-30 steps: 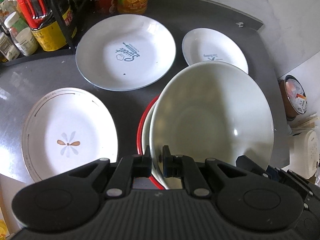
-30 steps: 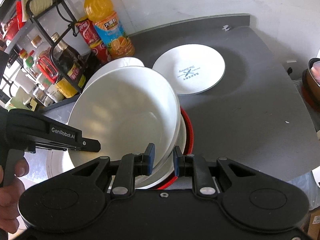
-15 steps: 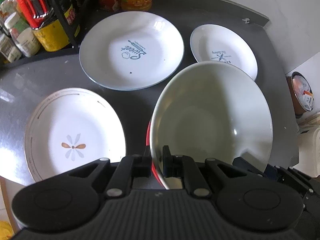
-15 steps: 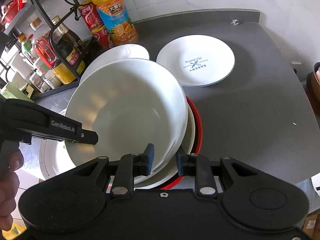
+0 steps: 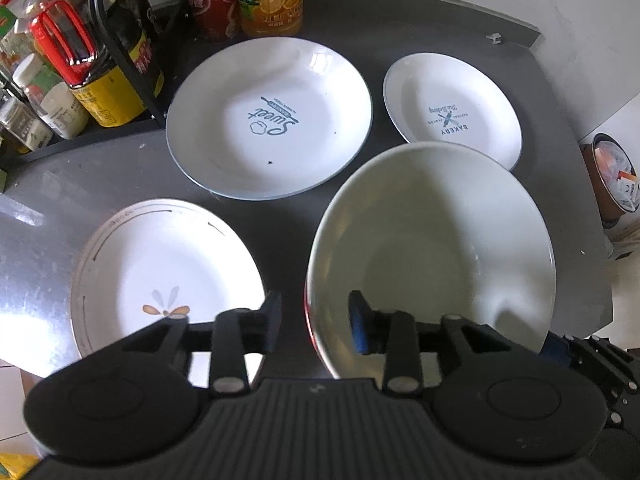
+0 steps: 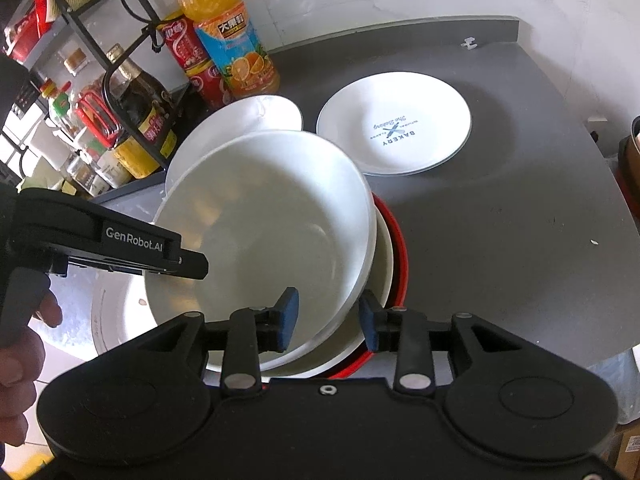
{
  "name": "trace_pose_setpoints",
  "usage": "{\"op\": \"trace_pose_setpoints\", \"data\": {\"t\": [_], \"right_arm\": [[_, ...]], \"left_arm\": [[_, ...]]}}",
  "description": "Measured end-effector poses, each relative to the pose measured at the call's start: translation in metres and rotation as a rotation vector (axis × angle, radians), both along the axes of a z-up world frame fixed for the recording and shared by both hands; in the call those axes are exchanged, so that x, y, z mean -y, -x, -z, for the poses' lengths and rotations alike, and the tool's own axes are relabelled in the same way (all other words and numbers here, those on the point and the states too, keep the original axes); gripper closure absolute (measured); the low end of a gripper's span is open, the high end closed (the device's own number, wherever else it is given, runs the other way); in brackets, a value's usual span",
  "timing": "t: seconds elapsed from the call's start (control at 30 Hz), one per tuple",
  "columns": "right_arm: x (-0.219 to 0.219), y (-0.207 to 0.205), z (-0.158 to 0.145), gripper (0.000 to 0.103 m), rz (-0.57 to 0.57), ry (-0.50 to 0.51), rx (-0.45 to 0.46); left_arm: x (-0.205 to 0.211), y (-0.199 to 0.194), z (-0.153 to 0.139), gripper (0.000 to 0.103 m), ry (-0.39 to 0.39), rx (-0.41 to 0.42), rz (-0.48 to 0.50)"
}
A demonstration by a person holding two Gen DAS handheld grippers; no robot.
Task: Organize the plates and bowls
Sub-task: 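Lower the cream bowl onto the stacked bowls and open the left gripper, then move both grippers to the white plate printed 'Sweet'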
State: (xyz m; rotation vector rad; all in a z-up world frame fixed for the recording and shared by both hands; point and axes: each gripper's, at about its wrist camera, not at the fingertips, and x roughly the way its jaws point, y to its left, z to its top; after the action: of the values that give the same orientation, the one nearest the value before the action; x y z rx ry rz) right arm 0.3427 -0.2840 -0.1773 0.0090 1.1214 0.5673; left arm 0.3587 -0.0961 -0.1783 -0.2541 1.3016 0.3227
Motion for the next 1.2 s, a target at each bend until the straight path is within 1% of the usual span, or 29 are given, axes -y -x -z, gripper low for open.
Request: {"op": "trace_pose_setpoints", "data": {"t": [0.03,0.1,0.27,0.33,0.43,0.57,0.73,0.9,1.03,1.1,1.2], "right_arm": [[0.001,0.0,-0.001,0.058,0.002,-0.003,0.002],[0.002,0.0,-0.004,0.049,0.011,0.009,0.017],[0.008,-0.002,-0.009,0.049,0.023,-0.011,0.03],[0.01,-0.004,-0.01,0.049,0.037,-0.014,0.03],[0.013,-0.008,-0.011,0.049,0.065,-0.016,0.033],[0.016,-0.012,-0.014,0.049,0.116,-0.023,0.036],[0.016,-0.015,-0.02,0.048,0.192,-0.037,0.053],[0.016,-0.013,-0.025,0.044,0.279,-0.053,0.052],[0.009,-0.012,-0.032,0.04,0.327,-0.068,0.066],[0.005,-0.012,-0.034,0.036,0.347,-0.078,0.072],[-0.003,-0.014,-0.037,0.035,0.362,-0.092,0.073]], "left_arm": [[0.0,0.0,-0.002,0.061,-0.002,0.005,0.003],[0.002,0.0,-0.005,0.058,-0.005,0.014,0.008],[0.006,-0.002,-0.012,0.049,-0.008,0.033,0.018],[0.007,-0.003,-0.013,0.049,-0.014,0.034,0.027],[0.007,-0.006,-0.015,0.048,-0.001,0.041,0.042],[0.002,-0.009,-0.02,0.048,0.003,0.06,0.062],[-0.008,-0.015,-0.027,0.047,0.017,0.091,0.111],[-0.024,-0.019,-0.033,0.047,0.023,0.117,0.152],[-0.039,-0.02,-0.034,0.047,0.039,0.127,0.16],[-0.046,-0.02,-0.035,0.047,0.039,0.131,0.168],[-0.055,-0.023,-0.035,0.047,0.037,0.133,0.184]]}}
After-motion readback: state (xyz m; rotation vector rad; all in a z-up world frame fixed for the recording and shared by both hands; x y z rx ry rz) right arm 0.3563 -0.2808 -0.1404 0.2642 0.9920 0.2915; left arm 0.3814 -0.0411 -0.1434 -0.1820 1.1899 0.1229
